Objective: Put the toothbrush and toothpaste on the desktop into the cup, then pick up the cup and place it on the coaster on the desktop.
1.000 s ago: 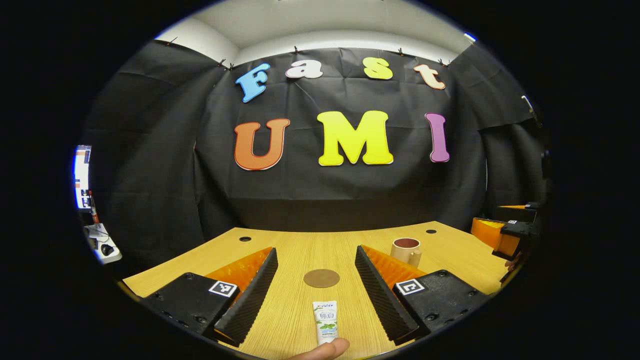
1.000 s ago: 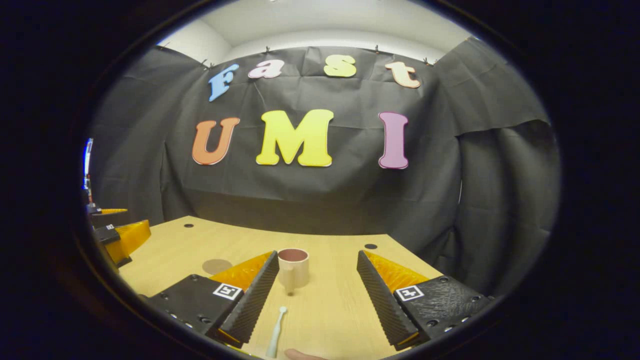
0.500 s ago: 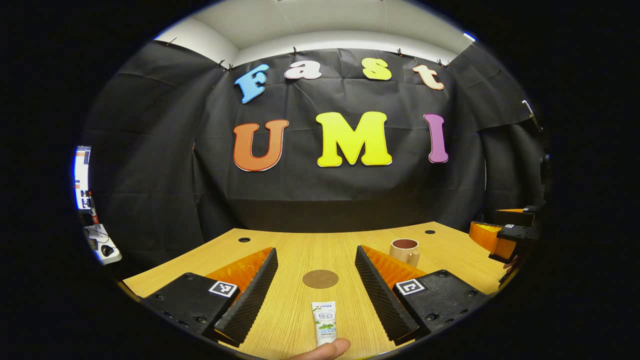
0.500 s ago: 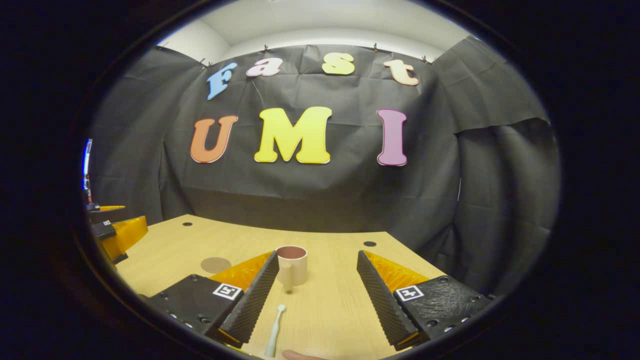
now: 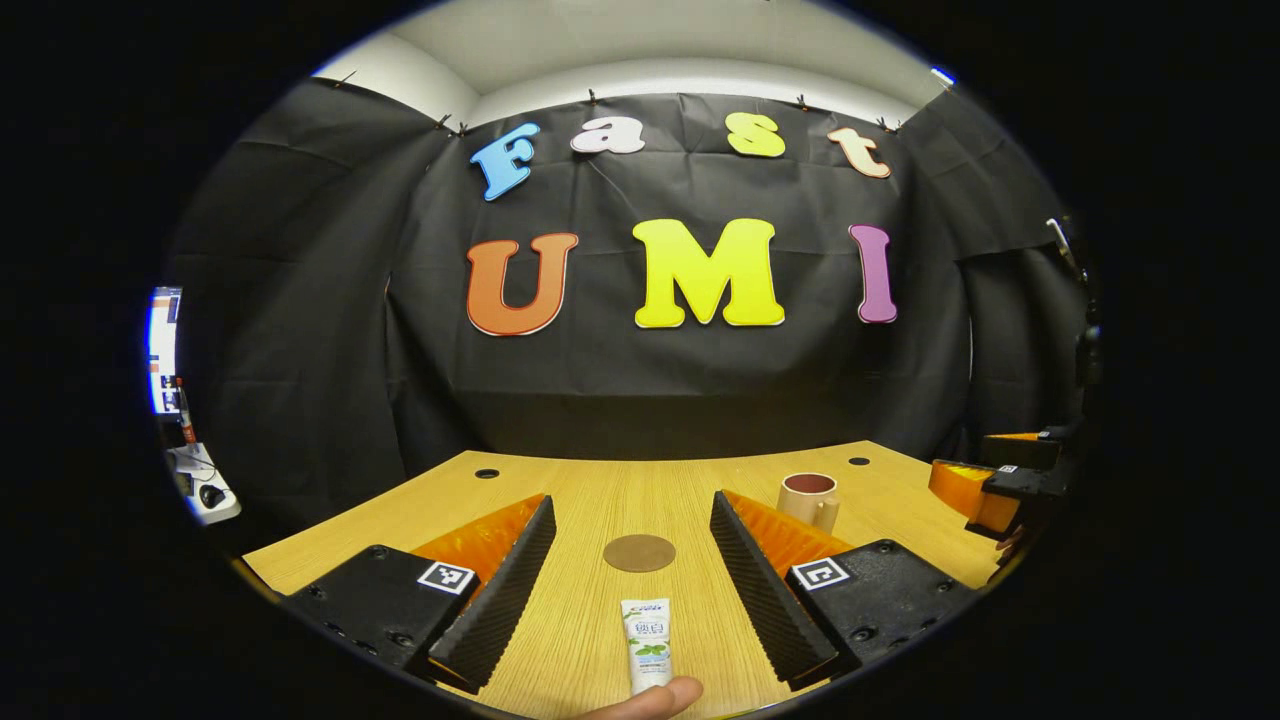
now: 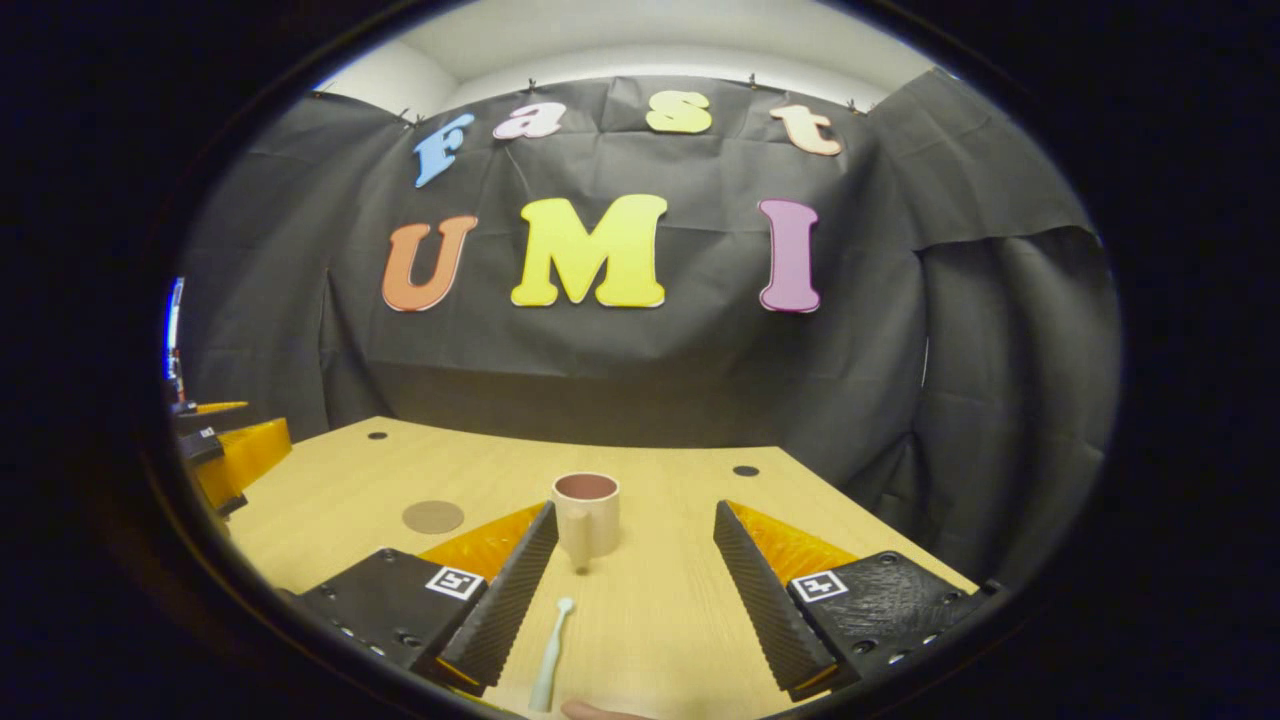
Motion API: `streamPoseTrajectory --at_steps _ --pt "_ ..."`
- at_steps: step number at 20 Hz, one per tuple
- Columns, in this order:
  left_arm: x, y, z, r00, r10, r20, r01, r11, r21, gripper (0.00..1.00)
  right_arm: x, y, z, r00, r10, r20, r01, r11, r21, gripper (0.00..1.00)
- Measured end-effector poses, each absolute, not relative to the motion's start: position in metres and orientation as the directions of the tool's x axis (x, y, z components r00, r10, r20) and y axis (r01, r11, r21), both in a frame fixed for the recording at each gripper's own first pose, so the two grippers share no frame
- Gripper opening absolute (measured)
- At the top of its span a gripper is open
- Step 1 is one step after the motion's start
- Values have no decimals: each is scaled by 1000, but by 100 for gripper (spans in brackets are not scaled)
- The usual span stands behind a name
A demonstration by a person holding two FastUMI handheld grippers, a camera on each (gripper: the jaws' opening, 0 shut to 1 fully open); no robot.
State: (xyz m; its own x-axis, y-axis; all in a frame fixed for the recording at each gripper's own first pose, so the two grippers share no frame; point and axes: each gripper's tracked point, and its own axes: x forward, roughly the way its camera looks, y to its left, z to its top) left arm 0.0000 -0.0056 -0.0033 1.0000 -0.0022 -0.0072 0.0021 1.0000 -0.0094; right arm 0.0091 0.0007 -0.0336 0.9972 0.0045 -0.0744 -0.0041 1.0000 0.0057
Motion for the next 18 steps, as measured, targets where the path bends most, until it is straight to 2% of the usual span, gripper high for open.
streamPoseTrajectory --at_steps 3,9,13,14,18 --pt "0 -5 -4 1000 -3 -9 3 1000 -13 99 14 13 -60 989 47 -138 -45 999 23 95" --pt "1 -9 -13 1000 -11 -26 11 1000 -29 100 22 43 -132 921 164 -352 -129 984 123 94" --pt "2 -7 -22 999 -6 -45 5 1000 -16 99 19 62 -178 853 211 -477 -146 975 170 80" --pt "2 -7 -24 999 -4 -46 4 1000 -13 99 20 64 -186 842 211 -497 -146 975 167 72" --pt "3 -4 -35 997 -6 -76 5 1000 -13 99 25 68 -197 821 201 -535 -132 977 165 61"
